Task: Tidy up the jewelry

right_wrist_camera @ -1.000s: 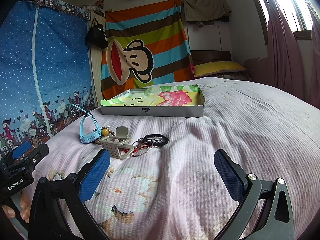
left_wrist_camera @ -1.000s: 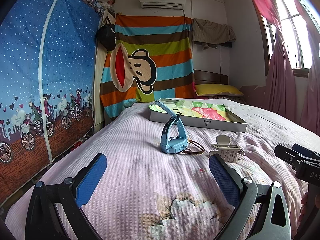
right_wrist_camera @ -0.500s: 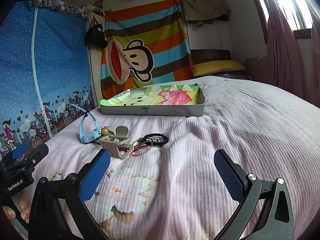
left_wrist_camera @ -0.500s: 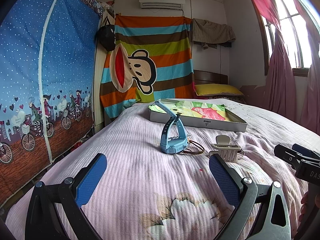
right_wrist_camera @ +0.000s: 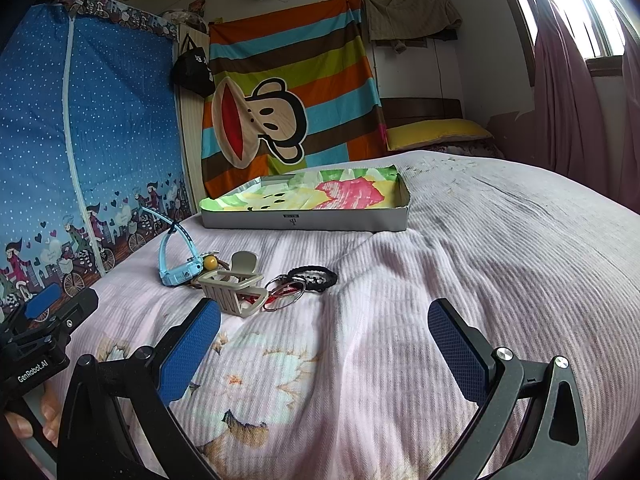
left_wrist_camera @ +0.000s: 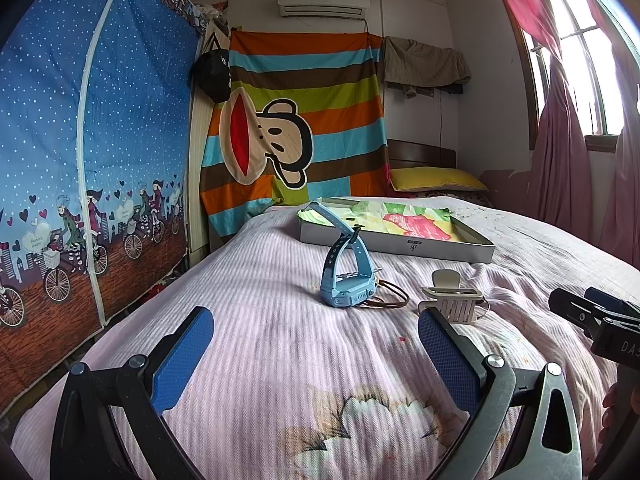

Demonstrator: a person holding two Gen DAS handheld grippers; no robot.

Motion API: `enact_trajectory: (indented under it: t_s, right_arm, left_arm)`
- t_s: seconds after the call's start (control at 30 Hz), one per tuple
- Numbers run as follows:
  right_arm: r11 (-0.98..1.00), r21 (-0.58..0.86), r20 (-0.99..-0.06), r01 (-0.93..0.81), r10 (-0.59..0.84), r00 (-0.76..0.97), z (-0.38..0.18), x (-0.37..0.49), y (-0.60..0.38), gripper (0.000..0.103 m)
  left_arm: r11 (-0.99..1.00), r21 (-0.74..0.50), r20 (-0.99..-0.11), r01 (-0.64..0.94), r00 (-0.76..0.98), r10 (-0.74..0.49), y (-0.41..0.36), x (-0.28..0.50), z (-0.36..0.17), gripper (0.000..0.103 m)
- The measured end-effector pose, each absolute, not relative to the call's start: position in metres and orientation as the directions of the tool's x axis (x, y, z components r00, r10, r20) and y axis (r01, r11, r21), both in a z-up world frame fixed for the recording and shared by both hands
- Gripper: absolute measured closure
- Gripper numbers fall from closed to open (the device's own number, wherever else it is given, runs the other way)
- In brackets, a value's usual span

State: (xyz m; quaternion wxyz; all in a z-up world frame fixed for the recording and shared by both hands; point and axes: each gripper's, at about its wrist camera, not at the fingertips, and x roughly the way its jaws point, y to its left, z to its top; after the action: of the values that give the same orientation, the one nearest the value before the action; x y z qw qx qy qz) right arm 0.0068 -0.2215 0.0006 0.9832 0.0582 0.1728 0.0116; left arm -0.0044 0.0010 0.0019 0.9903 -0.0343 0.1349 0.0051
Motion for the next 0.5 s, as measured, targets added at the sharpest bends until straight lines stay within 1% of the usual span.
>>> enact_trajectory:
  t_s: [0.3, 0.5]
  right_arm:
    - [0.990, 0.142, -0.352, 0.004, 0.047, 0.935, -0.002, 0.007, -0.223, 0.001]
    - [0.988, 0.149, -0.381, -0.035, 0.090, 0.920, 0.006, 0.016, -0.222, 0.001]
  left_arm:
    - [0.993, -0.114, -0.284, -0.033, 0.959, -0.001, 0.009, -0.004, 0.010, 0.000]
    - [0.992, -0.117, -0.314, -0.035, 0.949, -0.004, 0.018, 0.009, 0.007, 0.000]
